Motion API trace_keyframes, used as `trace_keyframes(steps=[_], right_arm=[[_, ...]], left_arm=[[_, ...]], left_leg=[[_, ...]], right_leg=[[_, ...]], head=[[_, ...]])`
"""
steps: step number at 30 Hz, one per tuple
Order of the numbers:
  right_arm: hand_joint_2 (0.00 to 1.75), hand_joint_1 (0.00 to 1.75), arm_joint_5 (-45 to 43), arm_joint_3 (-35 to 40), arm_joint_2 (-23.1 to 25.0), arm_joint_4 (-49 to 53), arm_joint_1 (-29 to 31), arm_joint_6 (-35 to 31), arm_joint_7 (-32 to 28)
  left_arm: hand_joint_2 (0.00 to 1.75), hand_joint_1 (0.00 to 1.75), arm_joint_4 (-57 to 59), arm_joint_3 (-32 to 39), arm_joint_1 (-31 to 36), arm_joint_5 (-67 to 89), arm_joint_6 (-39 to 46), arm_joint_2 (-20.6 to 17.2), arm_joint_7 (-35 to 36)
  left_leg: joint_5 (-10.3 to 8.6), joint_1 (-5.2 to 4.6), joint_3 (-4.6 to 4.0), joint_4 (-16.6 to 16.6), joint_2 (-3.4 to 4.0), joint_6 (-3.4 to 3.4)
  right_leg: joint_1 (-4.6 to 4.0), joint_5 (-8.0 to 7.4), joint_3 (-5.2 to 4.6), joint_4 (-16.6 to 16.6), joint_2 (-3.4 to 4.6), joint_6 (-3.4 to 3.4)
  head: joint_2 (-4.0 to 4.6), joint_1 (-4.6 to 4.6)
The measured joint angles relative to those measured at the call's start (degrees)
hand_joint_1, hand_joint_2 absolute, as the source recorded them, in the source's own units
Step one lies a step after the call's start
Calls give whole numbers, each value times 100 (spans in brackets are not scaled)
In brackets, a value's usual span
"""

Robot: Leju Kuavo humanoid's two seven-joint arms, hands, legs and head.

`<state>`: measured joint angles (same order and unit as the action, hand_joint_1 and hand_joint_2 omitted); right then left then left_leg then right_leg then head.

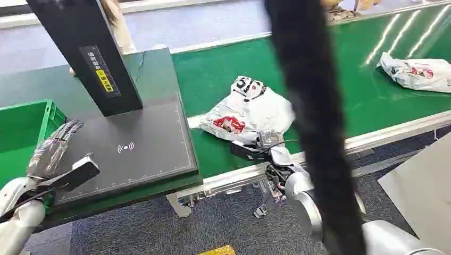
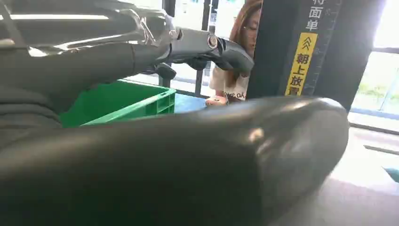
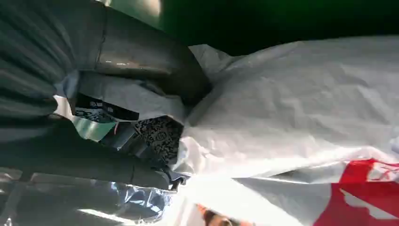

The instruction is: Moved the parcel from conveyor to table for the left to box.

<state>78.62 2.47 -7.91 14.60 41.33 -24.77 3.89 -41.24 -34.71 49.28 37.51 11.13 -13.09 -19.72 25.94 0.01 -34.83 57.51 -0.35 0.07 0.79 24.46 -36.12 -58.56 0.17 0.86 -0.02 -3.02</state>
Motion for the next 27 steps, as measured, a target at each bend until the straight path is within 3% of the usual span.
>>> trace_keyframes(steps=[6, 12, 17, 27], right_arm=[[175, 175, 111, 92, 116, 28, 109, -310, -197], [175, 175, -365, 41, 301, 118, 202, -596, -1005], [175, 175, -442, 6, 393, 160, 246, -599, -1075], [175, 175, -1457, -201, 695, 625, 657, -835, -2530]], left_arm=[[0, 0, -22, 0, -8, 39, 11, 33, 0], [0, 0, -44, 63, -7, 81, 101, 52, 0], [0, 0, -61, 77, -9, 87, 107, 55, 0], [0, 0, -138, 116, -18, 166, 22, 96, 2]], left_leg=[[0, 0, 1, 0, 1, 0], [0, 0, 2, 0, 2, 0], [0, 0, 1, 0, 1, 0], [-3, 0, 4, 1, 3, -1]], right_leg=[[0, 0, 0, 0, 0, 0], [1, 0, -1, 0, 1, 0], [0, 0, 0, -1, 0, 0], [0, -1, -1, -1, 4, -1]], head=[[0, 0], [0, 0], [0, 0], [0, 0]])
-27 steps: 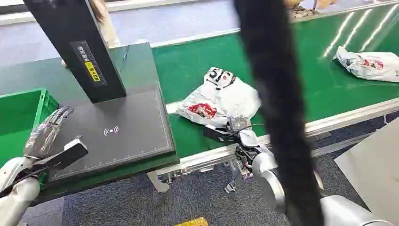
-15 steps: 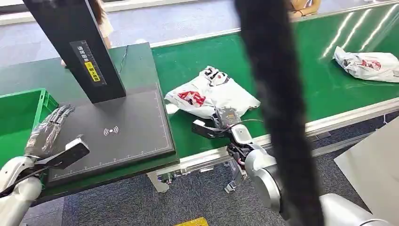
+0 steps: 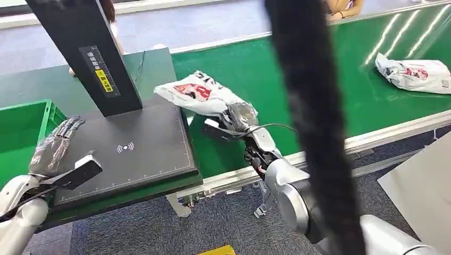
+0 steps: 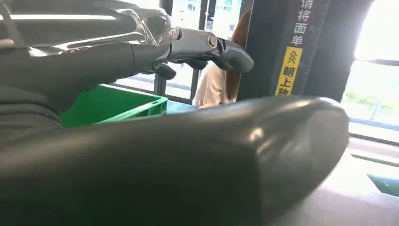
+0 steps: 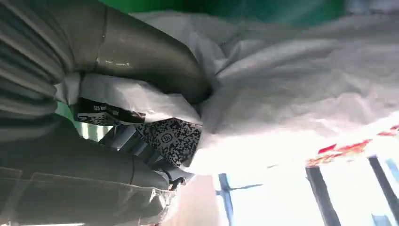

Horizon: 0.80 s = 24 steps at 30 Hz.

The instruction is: Moved the parcel from conveyor to table for the left to box.

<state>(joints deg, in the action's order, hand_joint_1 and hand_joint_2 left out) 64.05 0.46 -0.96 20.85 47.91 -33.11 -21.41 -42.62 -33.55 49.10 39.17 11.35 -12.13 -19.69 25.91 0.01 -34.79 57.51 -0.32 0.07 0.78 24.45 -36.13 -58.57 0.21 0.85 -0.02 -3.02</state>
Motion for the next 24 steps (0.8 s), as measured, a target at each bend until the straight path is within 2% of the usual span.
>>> trace_keyframes(steps=[4, 14, 24], right_arm=[[175, 175, -465, 8, 68, 409, 151, 9, -286], [175, 175, -1275, 315, 103, 1367, 63, 66, -473], [175, 175, -1325, 695, 96, 1876, 51, 184, -355]], left_arm=[[0, 0, 0, 4, 2, 9, -20, 7, -4], [0, 0, 0, 39, -41, 105, 59, 72, 20], [0, 0, 0, 107, -10, 140, 4, 149, 46]], left_leg=[[-1, 0, -1, 0, 0, -1], [-1, -1, -2, 0, 0, -1], [-1, 0, 1, 0, 0, -1]], right_leg=[[0, 0, 0, 0, 0, 0], [2, 0, -1, 0, -1, 0], [1, 0, -1, 0, 0, 0]], head=[[0, 0], [0, 0], [0, 0]])
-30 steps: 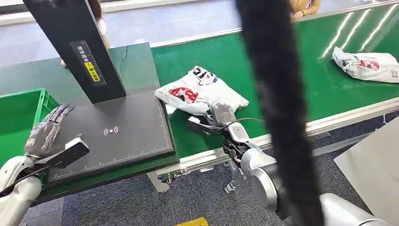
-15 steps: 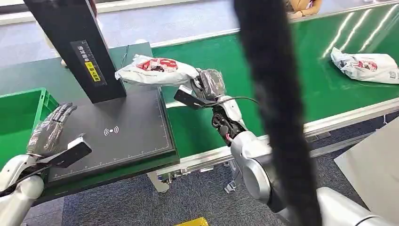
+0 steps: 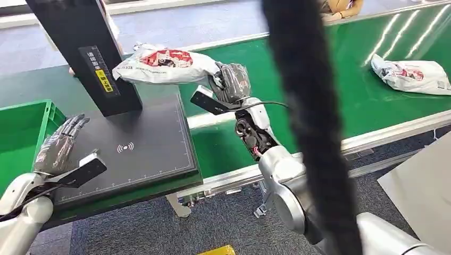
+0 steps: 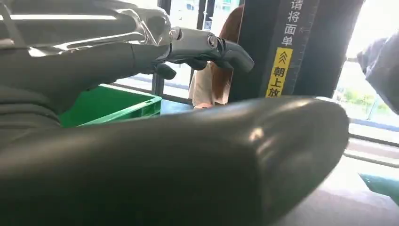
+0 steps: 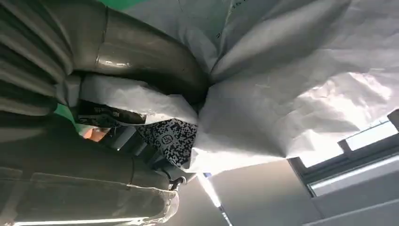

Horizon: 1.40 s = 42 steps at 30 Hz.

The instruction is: Moved the parcel from conveyor to table for the left to box.

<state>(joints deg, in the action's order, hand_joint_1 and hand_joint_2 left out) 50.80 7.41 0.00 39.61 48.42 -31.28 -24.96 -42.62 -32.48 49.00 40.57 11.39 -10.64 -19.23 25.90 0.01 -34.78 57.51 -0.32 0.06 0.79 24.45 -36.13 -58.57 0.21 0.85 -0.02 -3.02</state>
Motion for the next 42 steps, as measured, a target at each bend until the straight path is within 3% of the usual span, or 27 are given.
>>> trace_keyframes(steps=[7, 14, 22, 31, 42], right_arm=[[175, 175, 81, 472, -13, 175, -46, 490, -98], [175, 175, 569, 1255, -48, 181, -86, 1581, -31], [175, 175, 822, 2191, 236, -444, -164, 2315, -94], [175, 175, 809, 2964, 671, -988, -238, 2500, -265], [175, 175, 721, 3523, 999, -1084, -335, 1906, -585]], left_arm=[[0, 0, 44, 13, 120, -44, -59, 2, -33], [0, 0, -33, 85, 55, 55, -66, -17, -4], [0, 0, -181, 225, -11, 352, -238, 68, 48], [0, 0, -48, 267, 137, 485, -275, 356, -55], [0, 0, 124, 267, 250, 509, -214, 522, -138]], left_leg=[[0, 0, 0, 0, 0, 0], [0, 1, -1, -1, 0, 0], [0, 1, 0, -1, 1, 0], [0, 1, -1, -1, 1, 0], [0, 2, -1, -2, 1, -1]], right_leg=[[0, 0, 0, 0, 1, 0], [-2, 0, 0, 0, 1, 0], [-3, 0, -1, 0, 1, 0], [-2, 1, -1, 0, 0, -1], [-4, 2, -3, 0, 2, -2]], head=[[0, 0], [0, 0], [0, 0], [0, 0], [0, 0]])
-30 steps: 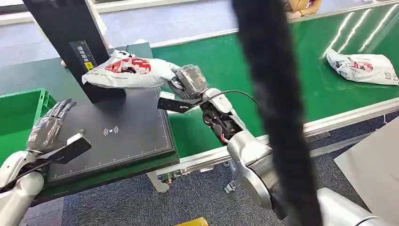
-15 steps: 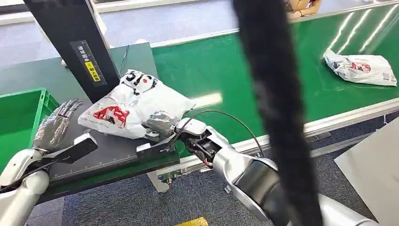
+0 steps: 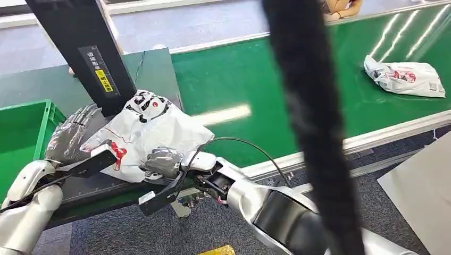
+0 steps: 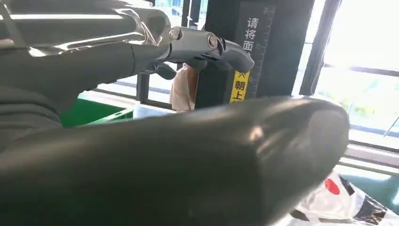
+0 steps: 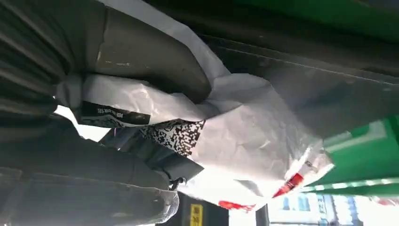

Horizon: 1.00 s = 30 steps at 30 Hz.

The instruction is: Moved the parcel from conveyor to table for the left to box.

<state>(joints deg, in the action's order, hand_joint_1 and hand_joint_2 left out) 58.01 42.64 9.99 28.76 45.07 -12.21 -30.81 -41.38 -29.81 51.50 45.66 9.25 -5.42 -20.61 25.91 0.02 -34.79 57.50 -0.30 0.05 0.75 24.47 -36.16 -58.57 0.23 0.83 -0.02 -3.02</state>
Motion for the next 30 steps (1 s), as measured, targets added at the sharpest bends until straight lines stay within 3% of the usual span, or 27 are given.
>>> trace_keyframes(steps=[1, 2, 3, 4, 14, 24, 30], right_arm=[[175, 175, -15, 28, 15, 0, -13, -72, -20], [175, 16, -26, 55, 46, 2, -32, -145, -44], [175, 0, -29, 77, 66, 9, -47, -180, -44], [0, 0, -31, 114, 103, 13, -64, -213, -44], [0, 0, -368, 308, 252, 0, -58, -326, 210], [0, 0, -732, 39, 81, -31, -30, -720, 343], [0, 0, -730, -220, -111, -123, 53, -811, 993]], left_arm=[[0, 0, 9, 0, 3, 5, -2, 17, 0], [0, 0, 35, 0, 17, 11, -4, 35, 0], [0, 0, 53, 0, 37, 13, -9, 46, 0], [0, 0, 90, -2, 69, 13, -15, 64, 0], [0, 0, 361, -7, 159, -79, 83, 92, -101], [0, 0, 380, -15, 96, -179, 118, -2, -96], [0, 0, 374, -17, 44, -194, 83, -98, -88]], left_leg=[[0, 0, 0, 0, 0, 0], [0, 0, 0, 0, 0, 0], [0, 0, -1, 0, 0, 0], [0, 0, 0, 0, 0, 0], [0, 0, 0, 0, 0, 0], [0, -1, -1, 0, -1, 0], [0, 0, 0, 1, -1, 0]], right_leg=[[0, 0, 0, 0, 0, 0], [0, 0, 0, 0, 0, 0], [0, 0, 0, 0, 0, 0], [0, 0, 0, 0, 0, 0], [1, 0, 0, 0, -1, 0], [1, 0, 1, 0, -1, 0], [1, 0, 1, 0, -2, 0]], head=[[0, 0], [0, 0], [0, 0], [0, 0], [0, 0], [0, 0], [0, 0]])
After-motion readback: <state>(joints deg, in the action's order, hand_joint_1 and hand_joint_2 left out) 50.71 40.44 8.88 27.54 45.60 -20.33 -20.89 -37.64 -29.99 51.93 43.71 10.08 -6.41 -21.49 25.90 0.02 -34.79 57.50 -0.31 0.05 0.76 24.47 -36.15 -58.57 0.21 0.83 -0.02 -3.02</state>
